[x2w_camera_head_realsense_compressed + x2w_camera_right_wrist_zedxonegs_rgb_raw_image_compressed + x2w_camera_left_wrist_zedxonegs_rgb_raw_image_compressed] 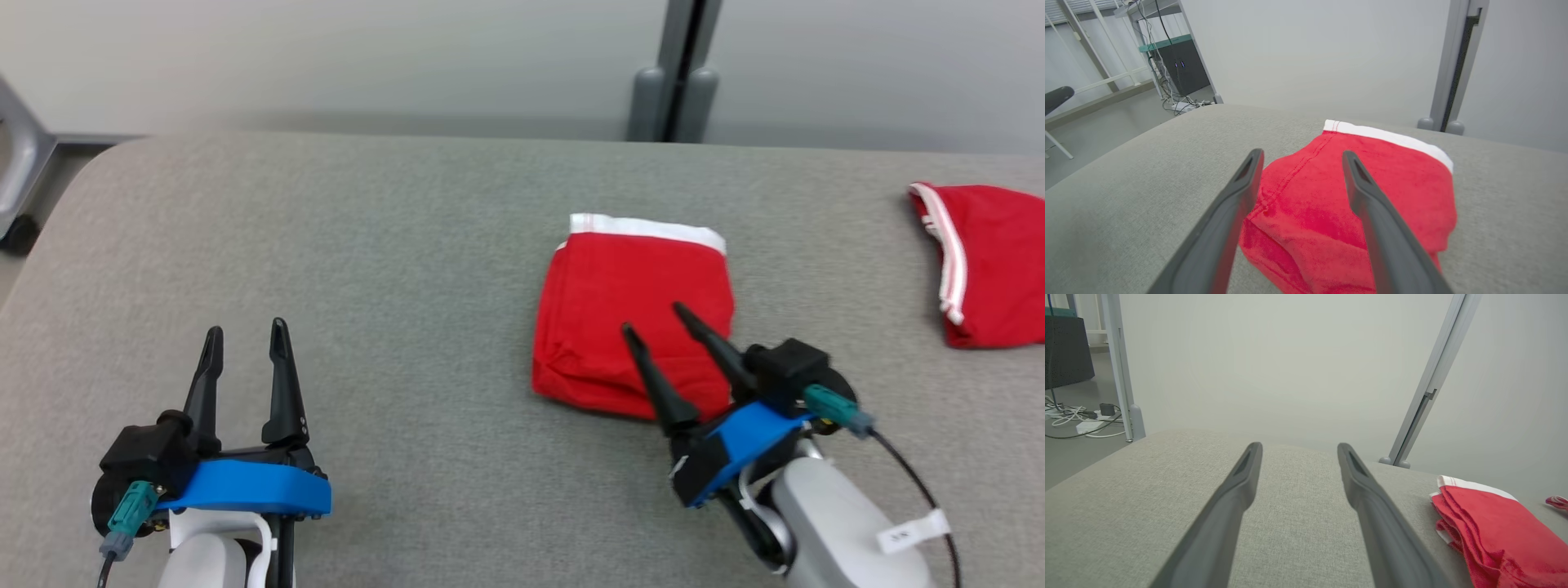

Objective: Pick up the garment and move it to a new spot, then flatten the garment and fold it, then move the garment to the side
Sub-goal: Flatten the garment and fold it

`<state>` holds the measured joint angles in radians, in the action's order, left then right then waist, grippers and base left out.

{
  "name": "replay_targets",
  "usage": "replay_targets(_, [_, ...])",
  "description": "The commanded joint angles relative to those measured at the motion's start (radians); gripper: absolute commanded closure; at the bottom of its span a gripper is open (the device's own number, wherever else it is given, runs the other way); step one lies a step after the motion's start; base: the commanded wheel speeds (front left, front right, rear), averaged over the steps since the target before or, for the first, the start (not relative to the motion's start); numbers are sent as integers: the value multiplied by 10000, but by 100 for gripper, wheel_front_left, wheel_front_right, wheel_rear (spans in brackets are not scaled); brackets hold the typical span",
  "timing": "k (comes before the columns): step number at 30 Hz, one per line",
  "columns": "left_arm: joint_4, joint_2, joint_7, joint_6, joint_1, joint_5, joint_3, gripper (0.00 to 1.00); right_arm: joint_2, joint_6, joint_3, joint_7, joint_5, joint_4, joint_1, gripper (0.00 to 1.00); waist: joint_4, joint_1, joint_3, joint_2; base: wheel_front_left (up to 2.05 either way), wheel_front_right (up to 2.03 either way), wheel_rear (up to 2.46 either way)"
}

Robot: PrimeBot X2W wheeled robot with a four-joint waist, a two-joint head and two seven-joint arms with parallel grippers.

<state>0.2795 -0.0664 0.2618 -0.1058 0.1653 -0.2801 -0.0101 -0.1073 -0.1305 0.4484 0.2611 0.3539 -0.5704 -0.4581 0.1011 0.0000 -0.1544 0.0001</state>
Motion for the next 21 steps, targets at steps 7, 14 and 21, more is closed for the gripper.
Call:
replay_targets(7, [-15,-201,43,76,-185,121,29,0,-286,-6,-1896,38,-800,1668,1488,0,-912,0,647,-1,0,0,0])
replay_targets(14, [-132,-348,-12,189,-439,121,61,0,-53,-6,-3706,-143,-1377,2767,2711,0,-1274,0,946,-1,0,0,0])
replay_targets(21, [-395,-591,-129,426,-803,356,18,0,316,-6,-4851,-742,-1763,4043,3794,0,-1365,0,1140,-1,0,0,0])
